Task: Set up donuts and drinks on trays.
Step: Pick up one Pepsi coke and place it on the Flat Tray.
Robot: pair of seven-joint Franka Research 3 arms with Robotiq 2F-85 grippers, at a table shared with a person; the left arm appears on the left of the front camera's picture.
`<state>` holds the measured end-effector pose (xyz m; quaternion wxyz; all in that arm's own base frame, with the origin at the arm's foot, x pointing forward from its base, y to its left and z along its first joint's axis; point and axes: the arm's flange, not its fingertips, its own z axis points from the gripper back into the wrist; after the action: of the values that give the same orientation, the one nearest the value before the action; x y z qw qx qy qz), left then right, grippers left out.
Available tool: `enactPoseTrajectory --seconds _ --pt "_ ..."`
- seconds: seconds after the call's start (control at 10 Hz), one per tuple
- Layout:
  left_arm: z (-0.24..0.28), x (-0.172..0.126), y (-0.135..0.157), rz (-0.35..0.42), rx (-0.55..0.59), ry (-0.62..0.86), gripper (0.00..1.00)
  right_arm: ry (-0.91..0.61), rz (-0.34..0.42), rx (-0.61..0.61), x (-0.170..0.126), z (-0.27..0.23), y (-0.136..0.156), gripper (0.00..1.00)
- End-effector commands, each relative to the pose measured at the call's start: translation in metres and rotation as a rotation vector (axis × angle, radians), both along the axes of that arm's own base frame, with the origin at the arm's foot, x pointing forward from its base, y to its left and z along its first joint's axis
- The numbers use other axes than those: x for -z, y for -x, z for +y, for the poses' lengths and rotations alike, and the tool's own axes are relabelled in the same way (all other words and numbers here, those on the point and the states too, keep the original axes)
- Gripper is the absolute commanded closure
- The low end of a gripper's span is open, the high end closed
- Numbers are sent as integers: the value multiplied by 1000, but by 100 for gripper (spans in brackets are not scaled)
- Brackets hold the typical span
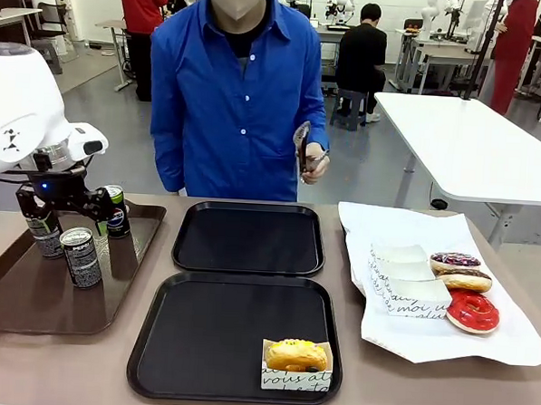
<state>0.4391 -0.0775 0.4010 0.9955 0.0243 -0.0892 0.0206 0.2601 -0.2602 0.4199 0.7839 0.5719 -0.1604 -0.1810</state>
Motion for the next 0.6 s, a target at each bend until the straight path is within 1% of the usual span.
enactPoseTrajectory --seconds 0.0,0.3,0.5 --pt "0 8 -5 10 -39 -23 0 -12 -18 0 1 -1 -1 0" --pt "1 14 -2 21 -54 -3 0 -12 -18 0 1 -1 -1 0" --pt "-3 19 0 59 -55 -10 0 -12 -18 0 1 -1 -1 0"
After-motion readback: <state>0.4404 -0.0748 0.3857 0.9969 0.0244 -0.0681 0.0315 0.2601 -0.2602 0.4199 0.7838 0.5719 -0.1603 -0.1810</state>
